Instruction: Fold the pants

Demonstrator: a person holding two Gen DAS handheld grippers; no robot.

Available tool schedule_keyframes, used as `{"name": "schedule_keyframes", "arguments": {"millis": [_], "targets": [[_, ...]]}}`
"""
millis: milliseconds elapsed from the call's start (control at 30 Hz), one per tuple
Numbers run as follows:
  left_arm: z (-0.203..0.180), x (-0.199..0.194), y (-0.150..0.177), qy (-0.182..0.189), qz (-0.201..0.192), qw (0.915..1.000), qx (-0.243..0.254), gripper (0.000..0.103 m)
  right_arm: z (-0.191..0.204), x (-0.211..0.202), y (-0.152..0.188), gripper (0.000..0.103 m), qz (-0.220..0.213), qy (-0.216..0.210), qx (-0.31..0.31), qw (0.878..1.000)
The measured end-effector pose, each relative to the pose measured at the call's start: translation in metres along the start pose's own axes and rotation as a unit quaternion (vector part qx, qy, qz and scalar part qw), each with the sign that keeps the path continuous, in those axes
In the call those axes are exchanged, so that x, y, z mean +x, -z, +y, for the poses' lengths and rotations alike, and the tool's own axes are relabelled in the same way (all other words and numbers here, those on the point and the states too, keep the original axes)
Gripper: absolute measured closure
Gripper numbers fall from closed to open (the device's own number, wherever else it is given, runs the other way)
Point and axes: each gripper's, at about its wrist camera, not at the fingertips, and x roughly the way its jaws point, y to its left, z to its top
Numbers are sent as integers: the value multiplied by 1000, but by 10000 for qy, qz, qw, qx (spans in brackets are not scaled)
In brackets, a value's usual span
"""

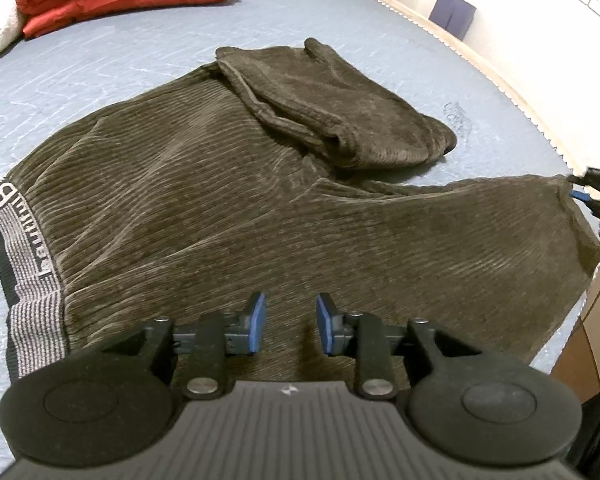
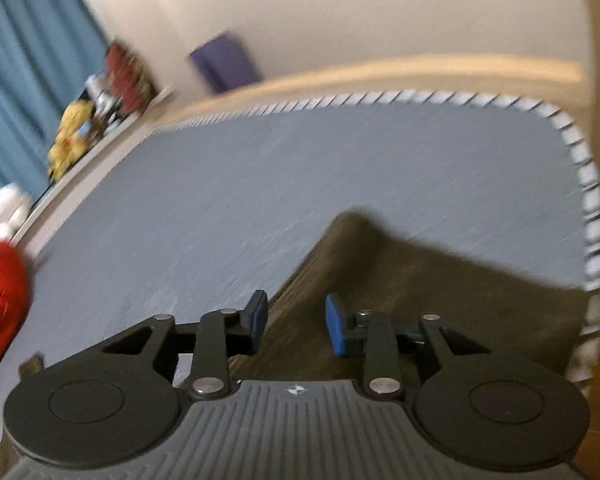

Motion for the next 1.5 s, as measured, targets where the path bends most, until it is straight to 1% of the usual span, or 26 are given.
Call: {"name": "schedule_keyframes", "arguments": {"millis": [67, 167, 200, 233, 267, 300, 400, 500, 600, 633, 667, 700, 733, 767, 800, 867, 933, 1000, 1067, 1100, 1133, 1167, 1267, 1333, 1400, 1500], "targets": [[5, -2, 0, -27, -12, 10000, -18, 67, 4, 22, 3, 67, 194, -178, 51, 9996], [12, -7, -1, -41, -56, 9999, -92, 67, 9, 47, 2, 67, 191, -100, -32, 9998], [16, -9, -2, -65, -73, 9999, -135, 67, 11, 55, 2, 67, 207, -16, -55, 9998], [20, -11, -2, -85, -82, 9998, -178, 67, 12, 62, 1, 72, 218, 187, -73, 9996], [25, -12, -2, -122, -83, 9996, -236, 67, 11, 67, 2, 80, 178, 324, -42, 9993], [29, -13, -2, -163, -79, 9994, -279, 67, 7, 71, -1, 80, 55, 341, 93, 9994], [44, -17, -1, -318, -81, 9985, -433, 67, 2, 79, -8, 81, -84, 372, 410, 9984], [63, -24, 0, -499, -167, 9966, -638, 67, 2, 85, -8, 80, -187, 387, 393, 9983], [86, -33, 1, -723, -305, 9931, -871, 67, 8, 84, -6, 76, -236, 458, 315, 9982], [94, -33, 3, -883, -238, 9914, -933, 70, 11, 80, -5, 73, -250, 493, 318, 9980], [106, -31, 6, -1063, -146, 9891, -1009, 86, 15, 76, -4, 68, -279, 506, 336, 9978], [118, -28, 10, -1219, -36, 9865, -1095, 89, 18, 73, -3, 65, -327, 501, 354, 9976], [126, -26, 13, -1183, 13, 9862, -1162, 88, 26, 69, -2, 61, -387, 481, 351, 9975], [133, -26, 16, -1085, 38, 9863, -1241, 90, 32, 64, -4, 59, -438, 448, 328, 9975], [133, -28, 17, -1137, 32, 9860, -1221, 92, 38, 59, -4, 58, -486, 392, 292, 9976], [128, -32, 18, -1290, -5, 9856, -1093, 92, 55, 48, -4, 55, -595, 198, 200, 9978], [121, -38, 17, -1385, -134, 9851, -1009, 91, 73, 38, -4, 54, -679, 1, 73, 9977], [115, -44, 17, -1338, -275, 9857, -984, 90, 93, 29, -3, 50, -720, -235, -101, 9971], [111, -45, 16, -1120, -398, 9882, -971, 88, 114, 22, 0, 45, -712, -485, -341, 9957], [111, -39, 16, -1104, -304, 9891, -929, 87, 126, 20, 3, 43, -680, -624, -482, 9946], [112, -29, 19, -1192, -78, 9887, -900, 86, 139, 18, 7, 42, -638, -783, -628, 9929], [115, -20, 21, -1237, 31, 9879, -940, 86, 150, 17, 11, 42, -572, -944, -787, 9908], [113, -24, 13, -1265, -102, 9848, -1185, 85, 183, 17, 28, 42, -342, -1373, -1244, 9821], [103, -32, 7, -1273, -321, 9855, -1072, 85, 208, 19, 39, 42, -287, -1567, -1589, 9743], [88, -36, 1, -1244, -484, 9871, -883, 82, 232, 23, 53, 42, -164, -1788, -1895, 9653], [68, -28, -6, -1176, -464, 9902, -596, 81, 264, 34, 76, 42, 226, -2107, -2280, 9503]]}}
